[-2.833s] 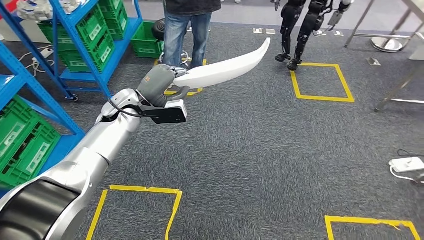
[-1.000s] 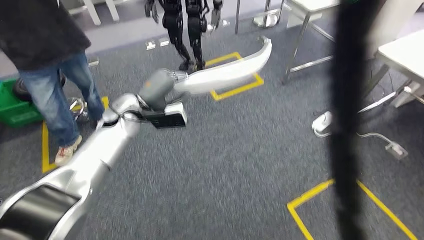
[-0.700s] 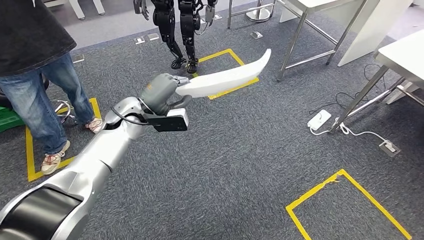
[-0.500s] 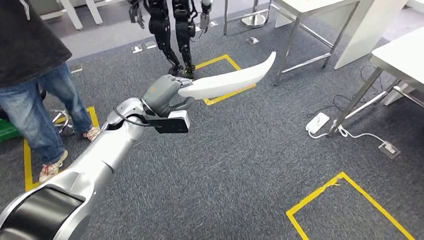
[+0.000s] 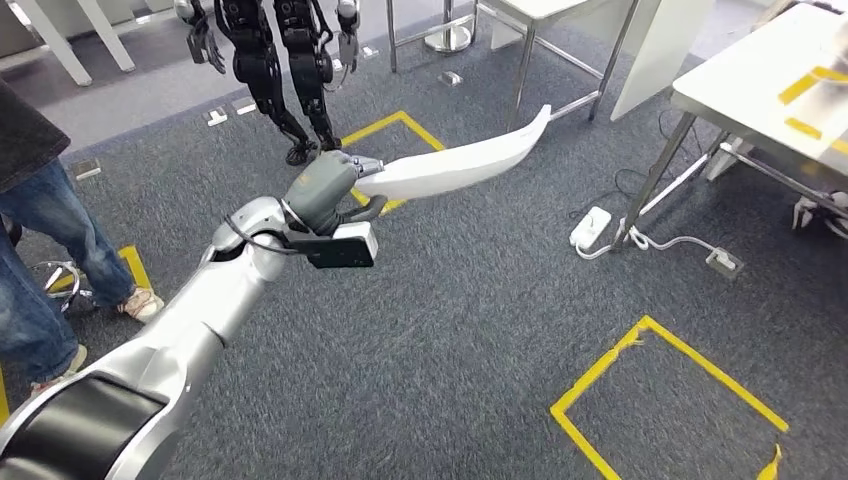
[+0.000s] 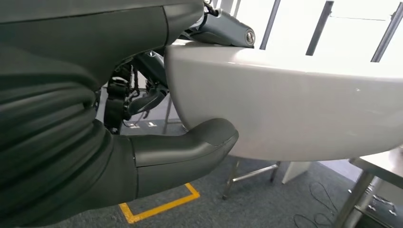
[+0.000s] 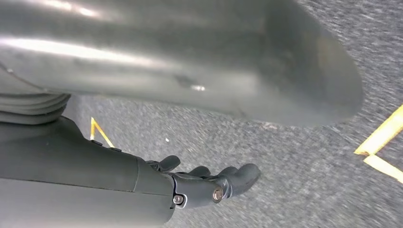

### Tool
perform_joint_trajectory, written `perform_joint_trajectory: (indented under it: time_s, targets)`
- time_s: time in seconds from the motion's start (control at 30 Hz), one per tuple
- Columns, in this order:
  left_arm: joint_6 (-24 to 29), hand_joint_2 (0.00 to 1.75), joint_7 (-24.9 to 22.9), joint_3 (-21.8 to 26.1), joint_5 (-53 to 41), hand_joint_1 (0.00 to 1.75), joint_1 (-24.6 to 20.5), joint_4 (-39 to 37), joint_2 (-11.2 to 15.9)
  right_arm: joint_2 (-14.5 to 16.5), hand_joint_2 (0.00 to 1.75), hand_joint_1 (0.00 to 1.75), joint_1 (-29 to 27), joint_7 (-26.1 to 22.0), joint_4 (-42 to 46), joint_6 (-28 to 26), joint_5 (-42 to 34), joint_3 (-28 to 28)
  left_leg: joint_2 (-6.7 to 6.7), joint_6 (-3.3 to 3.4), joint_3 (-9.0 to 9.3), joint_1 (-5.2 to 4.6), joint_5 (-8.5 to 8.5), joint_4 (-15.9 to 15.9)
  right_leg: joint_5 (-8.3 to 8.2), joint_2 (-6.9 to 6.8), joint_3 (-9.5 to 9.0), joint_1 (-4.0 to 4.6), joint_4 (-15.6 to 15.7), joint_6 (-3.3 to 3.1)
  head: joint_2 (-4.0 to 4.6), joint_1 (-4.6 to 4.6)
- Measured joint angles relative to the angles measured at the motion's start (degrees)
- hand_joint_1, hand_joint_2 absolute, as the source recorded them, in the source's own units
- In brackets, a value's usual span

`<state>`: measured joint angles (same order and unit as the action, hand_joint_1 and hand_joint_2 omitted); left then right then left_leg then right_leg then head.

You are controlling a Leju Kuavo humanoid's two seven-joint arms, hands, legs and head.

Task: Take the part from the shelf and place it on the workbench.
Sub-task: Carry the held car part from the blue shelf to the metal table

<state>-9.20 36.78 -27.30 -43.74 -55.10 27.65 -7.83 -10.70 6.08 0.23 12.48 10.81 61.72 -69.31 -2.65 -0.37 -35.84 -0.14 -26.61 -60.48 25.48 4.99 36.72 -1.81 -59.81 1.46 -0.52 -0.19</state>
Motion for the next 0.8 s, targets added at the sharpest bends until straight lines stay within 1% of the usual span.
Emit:
perform_joint_trajectory:
  time_s: [0.03,0.07,0.1,0.13,0.17,0.2,0.23,0.27,0.3,0.33,0.37,0.4,0.43,0.47,0.5,0.53,0.57,0.6,0.63,0.67,0.7,0.73,0.77,0.8]
  targets:
    - [0.0,1.75,-0.01,0.0,0.0,1.75,-0.02,0.04,-0.11,0.04,0.0,0.0,-0.11,0.04,0.0,0.01,-0.02,-0.05,0.45,0.37,0.05,-0.09,0.16,0.19,-0.14,0.35,-0.01,-0.17,0.23,0.45,0.0,0.01]
    - [0.0,1.75,-0.03,0.0,0.0,1.75,-0.04,0.1,-0.23,0.1,0.0,0.0,-0.26,0.06,0.0,0.01,-0.04,-0.11,0.91,0.82,0.19,-0.12,0.33,0.48,-0.12,-0.01,0.02,-0.26,0.21,0.77,0.0,0.01]
    - [0.0,1.75,-0.03,0.0,0.0,1.75,-0.1,0.18,-0.39,0.14,0.0,0.0,-0.37,0.09,0.0,0.01,-0.07,-0.19,1.35,1.27,0.34,-0.09,0.52,0.82,0.33,-0.93,0.34,-0.21,-0.37,0.98,0.0,0.09]
    - [0.0,1.75,-0.03,0.0,0.0,1.75,-0.18,0.26,-0.54,0.17,0.0,0.0,-0.35,0.11,0.0,0.0,-0.09,-0.25,1.82,1.65,0.48,-0.04,0.69,1.15,1.39,-2.11,1.16,-0.07,-2.07,1.09,0.0,0.24]
    - [0.0,1.75,-0.04,0.0,0.0,1.75,-0.23,0.31,-0.64,0.19,0.0,0.0,-0.27,0.13,0.0,-0.01,-0.11,-0.3,2.3,1.9,0.55,-0.08,0.75,1.31,2.95,-3.36,2.5,0.08,-4.92,1.1,0.0,0.41]
    - [-0.01,1.75,-0.03,0.0,0.0,1.75,-0.26,0.3,-0.68,0.2,0.0,0.0,-0.17,0.13,0.0,-0.01,-0.13,-0.33,2.78,2.07,0.54,-0.19,0.72,1.35,4.75,-4.02,4.31,0.2,-8.67,1.14,0.0,0.56]
    - [-0.01,1.75,-0.03,-0.01,0.0,1.75,-0.27,0.25,-0.69,0.22,0.0,0.0,-0.11,0.12,0.0,-0.02,-0.15,-0.34,3.32,2.16,0.53,-0.31,0.68,1.33,6.15,-4.24,5.99,0.23,-12.26,1.17,0.0,0.64]
    - [-0.02,1.75,-0.03,-0.01,0.0,1.75,-0.25,0.19,-0.7,0.26,0.0,0.0,-0.18,0.04,0.0,-0.01,-0.15,-0.36,3.83,2.24,0.52,-0.42,0.63,1.3,6.71,-4.31,7.0,0.25,-14.52,1.18,0.0,0.67]
    - [-0.02,1.75,-0.02,-0.01,0.0,1.75,-0.25,0.14,-0.72,0.29,0.0,0.0,-0.29,-0.09,0.0,-0.01,-0.14,-0.37,4.34,2.28,0.51,-0.49,0.58,1.26,6.26,-4.4,6.96,0.26,-14.67,1.16,0.0,0.68]
    - [-0.02,1.75,0.0,-0.01,0.0,1.75,-0.27,0.12,-0.75,0.31,0.0,0.0,-0.39,-0.28,0.0,-0.02,-0.1,-0.38,4.82,2.27,0.52,-0.52,0.53,1.19,4.92,-4.63,5.69,0.28,-12.46,1.1,0.0,0.69]
    - [-0.02,1.75,0.02,-0.01,0.0,1.75,-0.32,0.11,-0.78,0.32,0.0,0.0,-0.44,-0.47,0.0,-0.02,-0.06,-0.39,5.28,2.2,0.52,-0.53,0.46,1.08,3.2,-5.22,3.55,0.3,-8.68,1.02,0.0,0.71]
    - [-0.02,1.75,0.04,-0.01,0.0,1.75,-0.4,0.12,-0.8,0.33,0.0,0.0,-0.4,-0.59,0.0,-0.03,-0.02,-0.39,5.72,2.05,0.51,-0.64,0.36,0.94,1.97,-6.12,1.43,0.47,-4.87,0.86,0.0,0.72]
    - [-0.01,1.75,0.08,0.0,0.01,1.75,-0.49,0.12,-0.79,0.35,0.0,0.0,-0.33,-0.64,0.0,-0.03,0.01,-0.39,6.09,1.82,0.5,-0.75,0.24,0.79,1.13,-6.85,-0.17,0.62,-1.95,0.62,0.0,0.7]
    - [-0.01,1.75,0.15,0.0,0.01,1.75,-0.6,0.12,-0.79,0.37,0.0,0.0,-0.3,-0.65,0.0,-0.03,0.02,-0.39,6.42,1.54,0.53,-0.86,0.13,0.69,0.8,-7.27,-1.04,0.78,-0.29,0.34,0.0,0.67]
    - [0.0,1.75,0.22,-0.01,0.02,1.75,-0.7,0.11,-0.81,0.38,0.0,0.0,-0.32,-0.64,0.0,-0.04,0.02,-0.39,6.77,1.25,0.6,-0.95,0.08,0.71,0.86,-7.23,-1.17,0.96,0.15,0.03,0.0,0.63]
    - [0.0,1.75,0.3,-0.01,0.02,1.75,-0.8,0.11,-0.85,0.38,0.0,0.0,-0.39,-0.64,0.0,-0.08,0.02,-0.39,7.13,0.97,0.74,-0.95,0.04,0.76,0.66,-6.74,-1.17,0.94,0.3,-0.27,0.0,0.58]
    - [0.0,1.75,0.35,-0.01,0.02,1.75,-0.89,0.12,-0.89,0.37,0.0,0.0,-0.48,-0.66,0.0,-0.15,0.02,-0.39,7.16,0.63,0.72,-0.88,-0.06,0.73,0.52,-6.3,-1.18,0.84,0.41,-0.58,0.0,0.57]
    - [0.01,1.75,0.42,-0.01,0.02,1.75,-0.99,0.13,-0.91,0.37,0.0,0.0,-0.54,-0.67,0.0,-0.28,0.02,-0.39,6.54,0.26,0.55,-0.78,-0.5,0.25,0.38,-5.91,-1.22,0.69,0.52,-0.9,0.0,0.52]
    - [0.01,1.75,0.46,0.0,0.03,1.75,-1.08,0.13,-0.88,0.37,0.0,0.0,-0.52,-0.68,0.0,-0.46,0.01,-0.4,5.54,-0.09,-0.06,-0.68,-1.53,-1.2,0.23,-5.53,-1.28,0.53,0.64,-1.21,0.0,0.46]
    - [0.02,1.75,0.51,0.0,0.03,1.75,-1.12,0.11,-0.78,0.37,0.0,0.0,-0.47,-0.7,0.0,-0.61,0.0,-0.4,4.36,-0.42,-1.2,-0.55,-3.09,-3.81,0.14,-5.15,-1.31,0.43,0.71,-1.46,0.0,0.39]
    - [0.02,1.75,0.55,0.0,0.04,1.75,-1.09,0.07,-0.67,0.38,0.0,0.0,-0.39,-0.7,0.0,-0.74,-0.01,-0.41,3.43,-0.62,-2.71,-0.46,-4.99,-7.39,0.12,-4.71,-1.29,0.41,0.71,-1.62,0.0,0.32]
    - [0.02,1.75,0.55,0.0,0.04,1.75,-1.0,0.0,-0.56,0.39,0.0,0.0,-0.33,-0.7,0.0,-0.82,-0.02,-0.41,3.07,-0.75,-4.39,-0.39,-6.66,-11.16,0.11,-4.23,-1.26,0.41,0.69,-1.72,0.0,0.29]
    - [0.02,1.75,0.55,0.0,0.04,1.75,-0.87,-0.08,-0.46,0.39,0.0,0.0,-0.32,-0.68,0.0,-0.86,-0.03,-0.42,2.95,-0.82,-5.64,-0.31,-7.53,-13.95,0.11,-3.7,-1.23,0.41,0.68,-1.75,0.0,0.27]
    - [0.02,1.75,0.56,0.0,0.04,1.75,-0.78,-0.15,-0.42,0.4,0.0,0.0,-0.36,-0.67,0.0,-0.9,-0.03,-0.43,2.91,-0.81,-6.04,-0.21,-7.33,-14.88,0.1,-3.14,-1.21,0.41,0.64,-1.75,0.0,0.26]
